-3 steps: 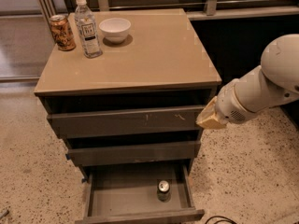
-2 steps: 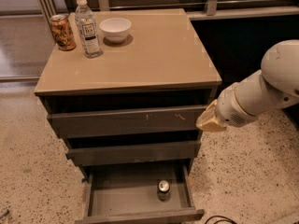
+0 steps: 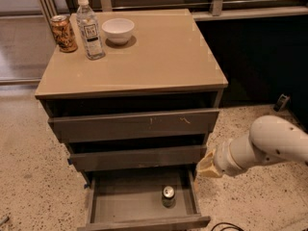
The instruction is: Pick green can from bottom drawer and place on counter
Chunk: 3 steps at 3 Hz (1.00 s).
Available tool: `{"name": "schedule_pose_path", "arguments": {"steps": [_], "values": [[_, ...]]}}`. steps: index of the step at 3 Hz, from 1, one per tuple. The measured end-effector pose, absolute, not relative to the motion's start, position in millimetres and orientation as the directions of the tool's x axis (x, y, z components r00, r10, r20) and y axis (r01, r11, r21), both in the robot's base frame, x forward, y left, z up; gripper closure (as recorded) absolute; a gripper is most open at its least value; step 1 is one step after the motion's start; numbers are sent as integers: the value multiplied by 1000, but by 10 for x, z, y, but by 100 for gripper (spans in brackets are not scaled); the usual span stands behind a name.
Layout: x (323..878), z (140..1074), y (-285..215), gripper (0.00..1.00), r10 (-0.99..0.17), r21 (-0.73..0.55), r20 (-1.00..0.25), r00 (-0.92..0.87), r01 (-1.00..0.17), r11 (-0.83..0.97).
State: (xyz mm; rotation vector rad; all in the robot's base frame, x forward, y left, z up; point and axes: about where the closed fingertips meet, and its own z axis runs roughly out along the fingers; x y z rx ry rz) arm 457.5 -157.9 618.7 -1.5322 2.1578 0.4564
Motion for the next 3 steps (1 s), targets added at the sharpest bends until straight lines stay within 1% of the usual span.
{"name": "schedule_pose_path", "arguments": {"steps": [1, 2, 3], "values": [[4504, 5296, -1574, 100, -761, 75, -563, -321, -937, 341], [4429, 4935, -1524, 100, -743, 123, -573, -348, -932, 341], [4429, 4935, -1524, 100, -743, 123, -573, -348, -932, 341]]}}
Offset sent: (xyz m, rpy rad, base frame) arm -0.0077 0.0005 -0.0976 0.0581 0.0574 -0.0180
